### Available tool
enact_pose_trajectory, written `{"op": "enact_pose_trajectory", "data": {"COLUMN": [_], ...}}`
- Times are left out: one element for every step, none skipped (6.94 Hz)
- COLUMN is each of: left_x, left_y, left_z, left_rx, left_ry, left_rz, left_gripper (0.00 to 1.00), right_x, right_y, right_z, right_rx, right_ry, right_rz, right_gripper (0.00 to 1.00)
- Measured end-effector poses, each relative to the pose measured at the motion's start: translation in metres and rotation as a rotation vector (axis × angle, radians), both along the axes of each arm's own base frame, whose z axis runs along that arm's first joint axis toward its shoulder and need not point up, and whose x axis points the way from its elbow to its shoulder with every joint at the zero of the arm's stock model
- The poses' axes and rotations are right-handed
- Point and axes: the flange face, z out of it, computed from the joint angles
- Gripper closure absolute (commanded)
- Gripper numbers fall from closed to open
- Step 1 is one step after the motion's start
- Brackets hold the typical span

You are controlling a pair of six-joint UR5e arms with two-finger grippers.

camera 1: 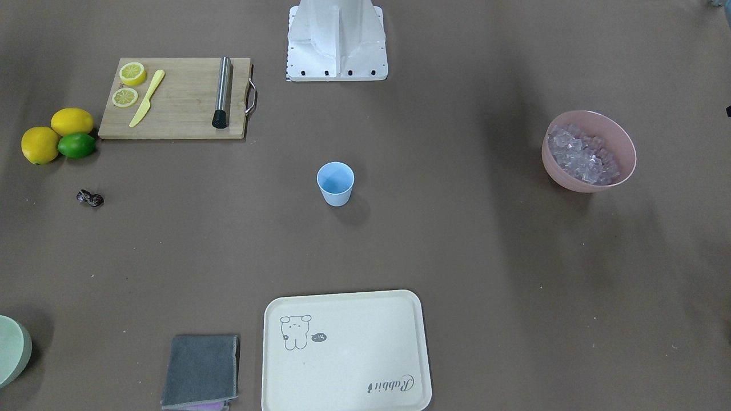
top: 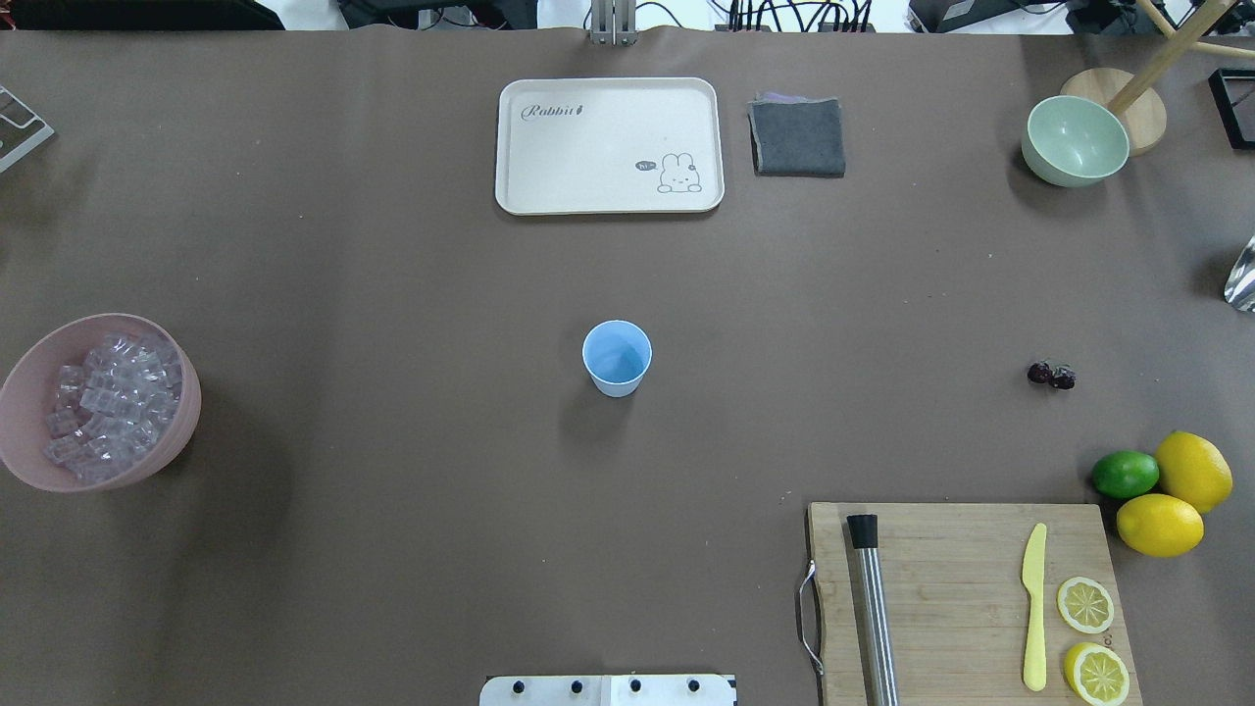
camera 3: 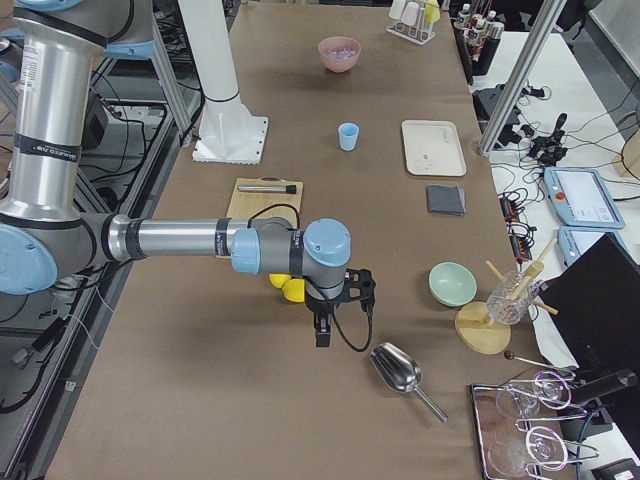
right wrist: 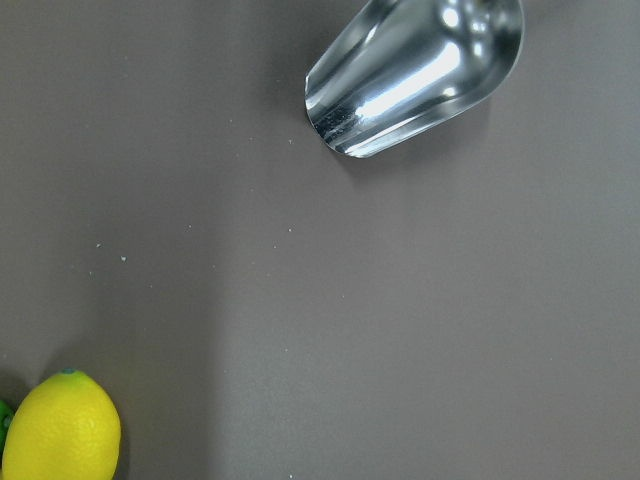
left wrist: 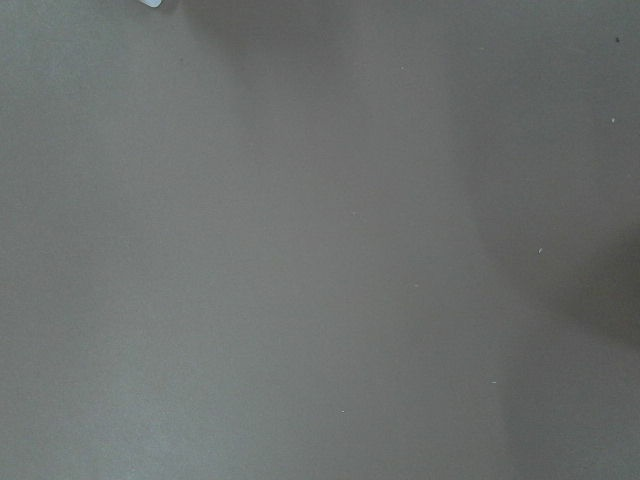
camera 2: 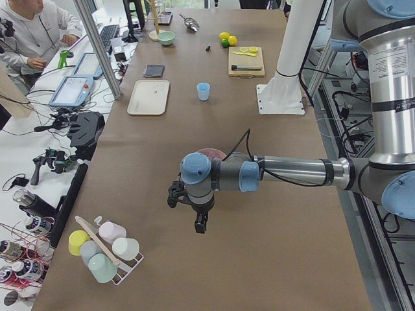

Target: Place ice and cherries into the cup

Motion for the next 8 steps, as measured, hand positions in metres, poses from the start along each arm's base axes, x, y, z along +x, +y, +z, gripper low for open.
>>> {"op": "enact_pose_trajectory", "data": {"left_x": [0.000, 0.000, 0.000, 0.000, 0.000, 0.001, 0.001, 0.001], "left_y": [0.000, -0.001, -0.001, -0.003, -0.004, -0.005, -0.005, -0.006], "left_z": [0.000, -0.001, -0.002, -0.003, -0.005, -0.005, -0.005, -0.006], "left_rx": [0.001, 0.002, 0.004, 0.007, 0.010, 0.012, 0.011, 0.012], "left_ry": [0.000, 0.000, 0.000, 0.000, 0.001, 0.001, 0.001, 0.002], "left_rz": [0.000, 0.000, 0.000, 0.000, 0.000, 0.000, 0.000, -0.001], "left_gripper": [0.01, 0.01, 0.01, 0.01, 0.01, 0.01, 0.01, 0.01], "right_x": [0.000, 0.000, 0.000, 0.000, 0.001, 0.002, 0.006, 0.012], "right_y": [0.001, 0.003, 0.004, 0.004, 0.003, 0.001, -0.001, -0.001], "right_z": [0.000, 0.001, 0.001, 0.000, -0.005, -0.017, -0.028, -0.032], "right_rx": [0.001, 0.003, 0.004, 0.005, 0.015, 0.039, 0.060, 0.068], "right_ry": [0.001, 0.002, 0.000, -0.001, -0.001, 0.000, 0.001, 0.002], "right_rz": [-0.002, -0.005, -0.006, -0.005, -0.003, 0.003, 0.016, 0.033], "right_gripper": [0.00, 0.00, 0.00, 0.00, 0.00, 0.00, 0.00, 0.00]}}
